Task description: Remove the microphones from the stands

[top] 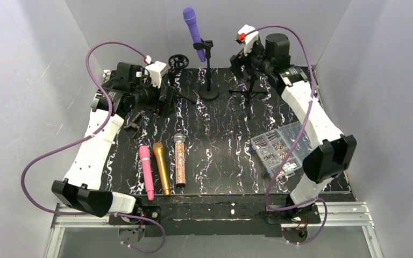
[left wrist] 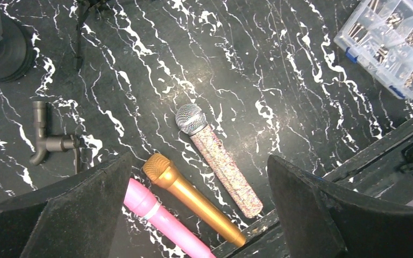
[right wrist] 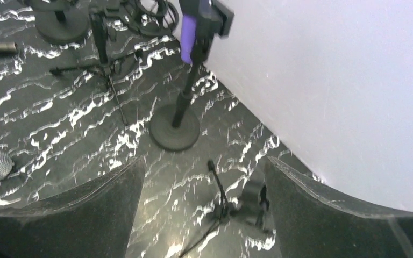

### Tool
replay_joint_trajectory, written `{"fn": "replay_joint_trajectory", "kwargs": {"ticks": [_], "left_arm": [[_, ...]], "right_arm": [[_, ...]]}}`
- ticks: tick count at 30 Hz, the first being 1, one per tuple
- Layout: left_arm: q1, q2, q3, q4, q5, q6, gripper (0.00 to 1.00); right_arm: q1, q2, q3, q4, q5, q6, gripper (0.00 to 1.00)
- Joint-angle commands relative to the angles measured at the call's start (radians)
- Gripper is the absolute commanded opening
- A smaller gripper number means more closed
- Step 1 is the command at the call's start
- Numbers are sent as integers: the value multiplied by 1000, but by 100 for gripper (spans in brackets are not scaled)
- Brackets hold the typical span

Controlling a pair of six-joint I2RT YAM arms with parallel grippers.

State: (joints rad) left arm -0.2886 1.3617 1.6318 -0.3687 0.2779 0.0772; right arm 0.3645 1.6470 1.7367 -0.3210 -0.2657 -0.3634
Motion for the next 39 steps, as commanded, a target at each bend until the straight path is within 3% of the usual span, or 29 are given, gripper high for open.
{"fn": "replay_joint_trajectory", "kwargs": {"ticks": [1, 6, 17, 39], "left_arm": [[4, -31, 4, -67, -21, 69, 98], [4, -14, -16, -70, -36, 106, 98], [5, 90, 2, -90, -4, 125, 98], [4, 168, 36, -95, -33, 140, 98]], "right_arm": [[26, 131, 185, 8, -22, -13, 89], [29, 327, 373, 19, -72, 0, 87], [30, 583, 561, 183, -202, 86, 86], [25, 772, 673, 406, -245, 201, 68]]}}
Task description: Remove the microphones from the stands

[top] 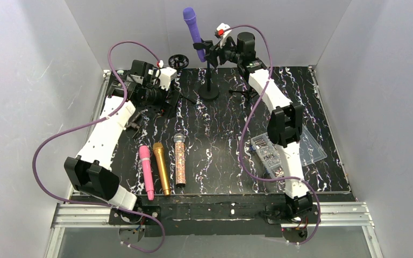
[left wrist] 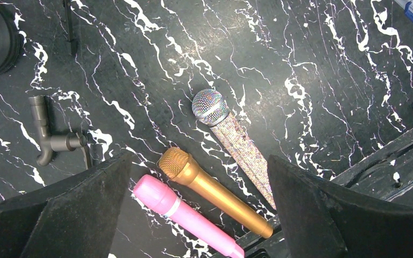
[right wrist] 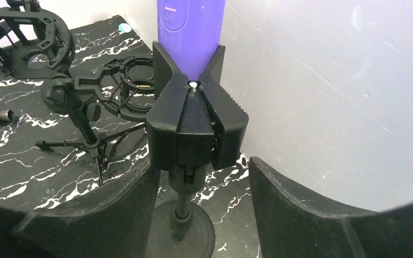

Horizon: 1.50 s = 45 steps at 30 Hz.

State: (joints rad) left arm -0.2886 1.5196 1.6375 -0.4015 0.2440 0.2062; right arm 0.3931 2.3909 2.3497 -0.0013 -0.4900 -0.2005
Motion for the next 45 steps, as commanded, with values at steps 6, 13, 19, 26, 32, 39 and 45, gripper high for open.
{"fn": "replay_joint_trajectory", "kwargs": {"ticks": [6, 13, 19, 26, 32, 39, 45], "left_arm": [[3, 25, 41, -63, 3, 3, 98], [4, 29, 46, -63, 0, 3, 98], [5, 22, 38, -62, -3, 10, 98], [5, -2, 21, -51, 0, 14, 98], [3, -35, -13, -25, 4, 14, 98], [4, -49, -29, 12, 35, -33, 98], [4, -51, -4, 52, 148, -93, 98]], "right_arm": [[-5, 59, 98, 111, -42, 74, 61], [-5, 71, 106, 121, -52, 100, 44], [-5, 51, 94, 112, -56, 106, 19], [-5, -36, -2, 84, -84, 125, 1], [-1, -171, -155, 39, -127, 126, 1], [23, -407, -490, 36, -130, 70, 1], [47, -647, -842, 87, -127, 33, 1]]}}
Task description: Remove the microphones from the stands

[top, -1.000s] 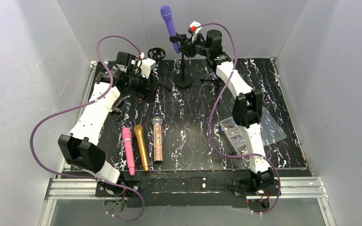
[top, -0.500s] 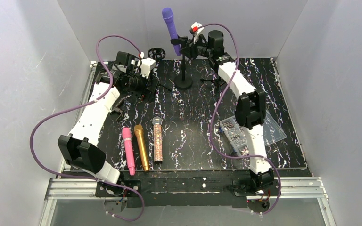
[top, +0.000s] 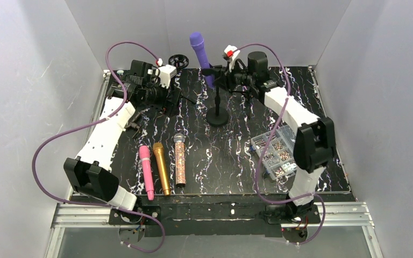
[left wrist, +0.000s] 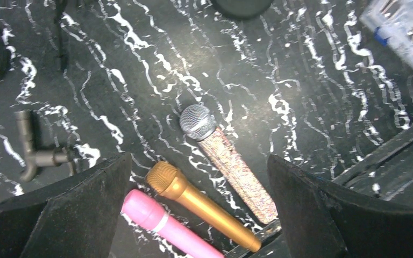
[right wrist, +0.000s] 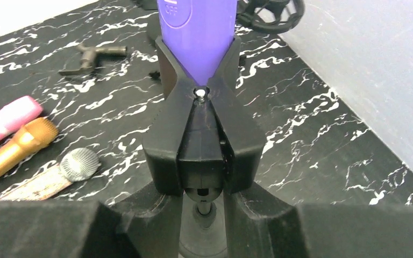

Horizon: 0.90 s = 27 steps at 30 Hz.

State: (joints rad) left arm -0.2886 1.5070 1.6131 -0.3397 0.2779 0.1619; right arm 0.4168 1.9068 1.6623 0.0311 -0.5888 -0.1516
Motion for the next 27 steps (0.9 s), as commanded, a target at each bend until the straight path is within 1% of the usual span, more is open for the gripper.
{"fn": "replay_joint_trajectory", "kwargs": {"ticks": [1, 4, 9, 10, 13, 14, 17, 20, 24, 27], "left_arm": [[4, -40, 25, 3, 143, -69, 98], [2, -51, 37, 65, 248, -128, 98], [-31, -86, -20, 225, 476, -154, 98], [-35, -89, -36, 274, 523, -173, 98], [-36, -105, -142, 576, 629, -327, 98], [-37, -103, -153, 591, 643, -328, 98], [-52, -74, -113, 520, 708, -243, 98], [-55, -44, -86, 467, 715, -223, 98], [-54, -31, -102, 502, 715, -225, 98], [-63, -35, -123, 548, 715, -223, 98]], "right_arm": [[29, -204, -214, 68, -21, -25, 1], [42, -327, -354, 94, -3, -22, 1], [54, -484, -479, 80, -18, 16, 1], [55, -515, -495, 70, -25, 21, 1], [68, -563, -531, 38, -39, 28, 1], [71, -570, -536, 24, -47, 29, 1], [75, -585, -555, 2, -67, 39, 1], [78, -592, -578, 0, -74, 46, 1], [80, -614, -620, 9, -68, 38, 1], [80, -637, -638, -25, -62, -1, 1]]}}
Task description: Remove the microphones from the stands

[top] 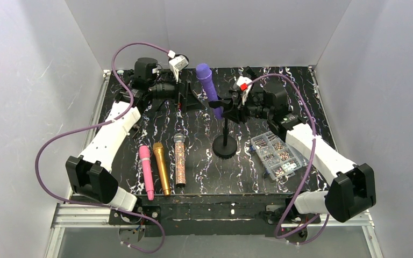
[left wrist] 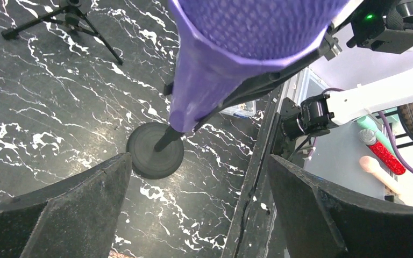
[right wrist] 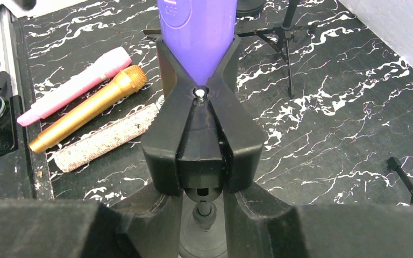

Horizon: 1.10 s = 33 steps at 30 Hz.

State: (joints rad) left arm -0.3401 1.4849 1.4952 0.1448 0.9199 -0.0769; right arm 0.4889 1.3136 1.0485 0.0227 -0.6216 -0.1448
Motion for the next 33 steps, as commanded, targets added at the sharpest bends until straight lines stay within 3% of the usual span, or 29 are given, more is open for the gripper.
{"fn": "replay_joint_trajectory", "kwargs": {"ticks": [1, 6, 11, 33], "left_arm": [[-19, -14, -9, 71, 72, 23, 98], [-40, -16, -10, 85, 50, 37, 98], [-57, -16, 9, 72, 36, 43, 98], [-82, -56, -3, 20, -1, 62, 98]], "right_arm": [[8, -50, -30, -36, -30, -18, 1], [9, -87, -53, -90, -15, -55, 1], [8, -108, -36, -130, 19, -77, 19], [8, -208, -158, -139, 83, -113, 55]]}}
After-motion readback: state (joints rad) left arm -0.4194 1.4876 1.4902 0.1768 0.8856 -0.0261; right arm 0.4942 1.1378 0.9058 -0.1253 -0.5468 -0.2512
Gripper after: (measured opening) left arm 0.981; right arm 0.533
